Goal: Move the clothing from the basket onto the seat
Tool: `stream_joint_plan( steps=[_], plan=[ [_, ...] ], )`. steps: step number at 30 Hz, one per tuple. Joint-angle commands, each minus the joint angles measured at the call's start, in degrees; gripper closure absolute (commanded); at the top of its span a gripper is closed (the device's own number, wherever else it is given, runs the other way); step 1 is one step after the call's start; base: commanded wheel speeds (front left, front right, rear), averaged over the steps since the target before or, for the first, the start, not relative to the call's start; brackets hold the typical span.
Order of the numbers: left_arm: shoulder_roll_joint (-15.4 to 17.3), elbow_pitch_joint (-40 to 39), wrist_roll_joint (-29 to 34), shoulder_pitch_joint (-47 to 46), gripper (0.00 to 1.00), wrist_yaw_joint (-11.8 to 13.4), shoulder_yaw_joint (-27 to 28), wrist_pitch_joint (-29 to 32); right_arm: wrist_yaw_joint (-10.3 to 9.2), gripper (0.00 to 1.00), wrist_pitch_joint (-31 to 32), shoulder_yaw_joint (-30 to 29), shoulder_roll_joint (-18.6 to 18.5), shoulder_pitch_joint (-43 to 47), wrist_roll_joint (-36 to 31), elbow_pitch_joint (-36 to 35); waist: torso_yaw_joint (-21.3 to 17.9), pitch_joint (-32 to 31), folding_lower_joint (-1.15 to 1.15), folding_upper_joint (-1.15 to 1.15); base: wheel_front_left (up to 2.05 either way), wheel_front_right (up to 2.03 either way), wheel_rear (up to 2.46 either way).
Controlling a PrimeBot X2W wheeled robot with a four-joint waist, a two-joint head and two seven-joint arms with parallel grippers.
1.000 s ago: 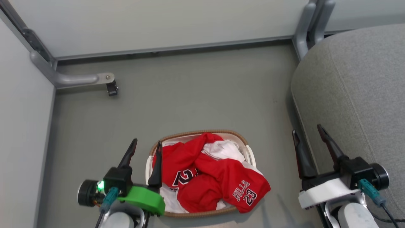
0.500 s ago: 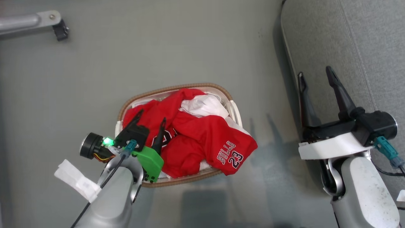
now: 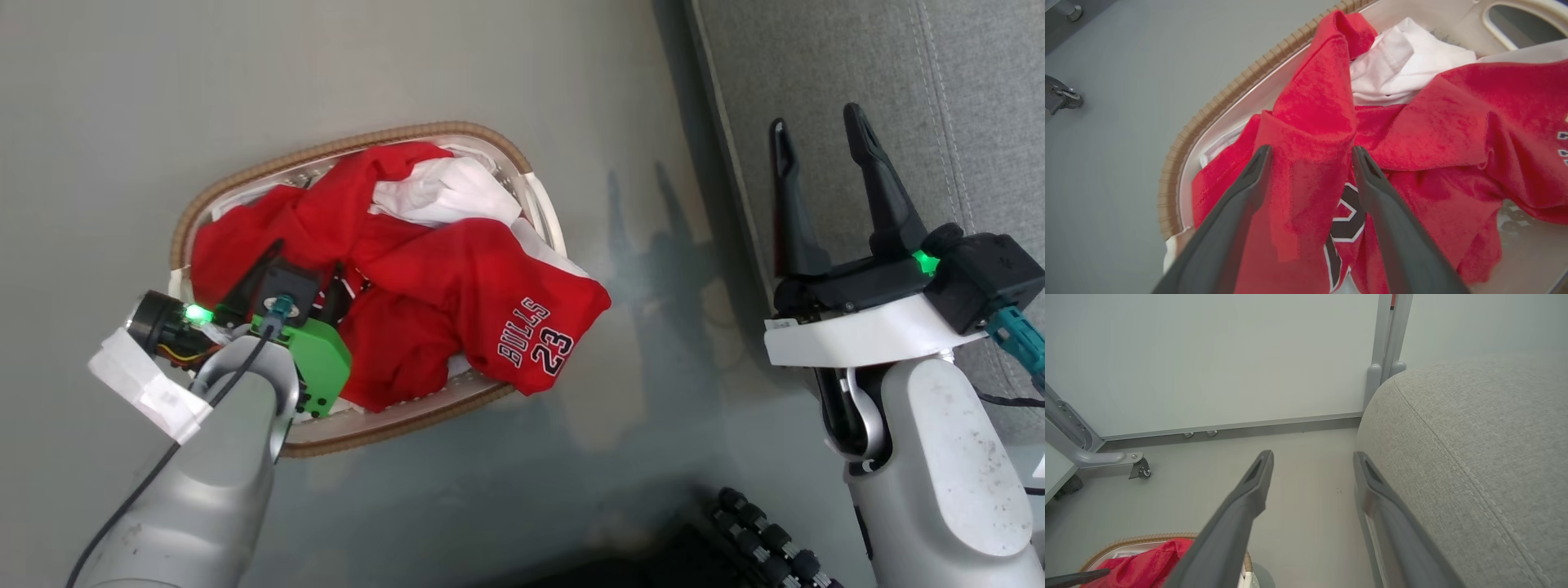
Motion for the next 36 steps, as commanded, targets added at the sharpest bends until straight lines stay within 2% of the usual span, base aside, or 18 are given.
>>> stream_joint_plan(
  steps=[1, 5, 9, 10, 11, 12, 22, 27, 36],
  plan=[
    [1.08, 1.01, -0.28, -1.59, 0.00, 0.82, 0.47, 0.12, -0.02, 0.00, -0.28, 0.44, -0.10, -1.11, 0.64, -0.23, -3.60, 4.18, -0.01, 0.00, 0.00, 0.00, 0.00],
    [2.04, 3.17, -0.86, -3.50, 0.00, 2.91, 1.36, 0.09, -0.02, 0.00, -0.28, 1.12, -0.10, -1.71, 1.54, -0.40, -4.04, 4.97, -0.01, 0.00, 0.00, 0.00, 0.00],
    [1.90, 5.05, -2.03, -4.25, 0.00, 2.91, 1.80, -0.12, -0.02, 0.00, -0.28, 1.42, -0.11, -1.91, 1.91, -0.25, -4.03, 5.13, -0.01, 0.00, 0.00, 0.00, 0.00],
    [1.62, 5.65, -2.61, -4.43, 0.51, 2.50, 2.12, -0.08, -0.02, 0.00, -0.28, 1.47, -0.10, -1.89, 1.91, -0.12, -3.91, 5.06, -0.01, 0.00, 0.00, 0.00, 0.00],
    [1.38, 5.90, -2.82, -4.60, 0.72, 2.49, 2.35, -0.20, -0.02, 0.00, -0.28, 1.43, -0.10, -1.88, 1.85, 0.00, -3.76, 4.95, -0.01, 0.00, 0.00, 0.00, 0.00],
    [1.15, 5.98, -2.99, -4.68, 1.00, 2.36, 2.48, -0.42, -0.02, 0.00, -0.28, 1.37, -0.11, -1.86, 1.75, 0.13, -3.57, 4.79, -0.01, 0.00, 0.00, 0.00, 0.00],
    [-2.28, 3.52, -5.57, -0.53, 1.00, 0.75, 2.00, -1.54, -0.02, 0.00, -0.28, 1.23, -0.14, -0.50, -0.91, 1.61, -0.02, -0.93, -0.01, 0.00, 0.00, 0.00, 0.00],
    [-3.31, -3.14, -6.37, 4.79, 1.00, -0.70, 1.36, -1.55, -0.02, 0.00, -0.28, 0.93, -0.15, 1.36, -2.91, 2.89, 2.63, -7.12, -0.01, 0.00, 0.00, 0.00, 0.00],
    [-3.22, -14.49, -6.17, 13.72, 1.00, -2.69, -0.79, -1.56, -0.02, 0.00, -0.28, 0.15, -0.18, 7.52, -6.58, 5.96, 6.99, -20.63, -0.01, 0.00, 0.00, 0.00, 0.00]
  ],
)
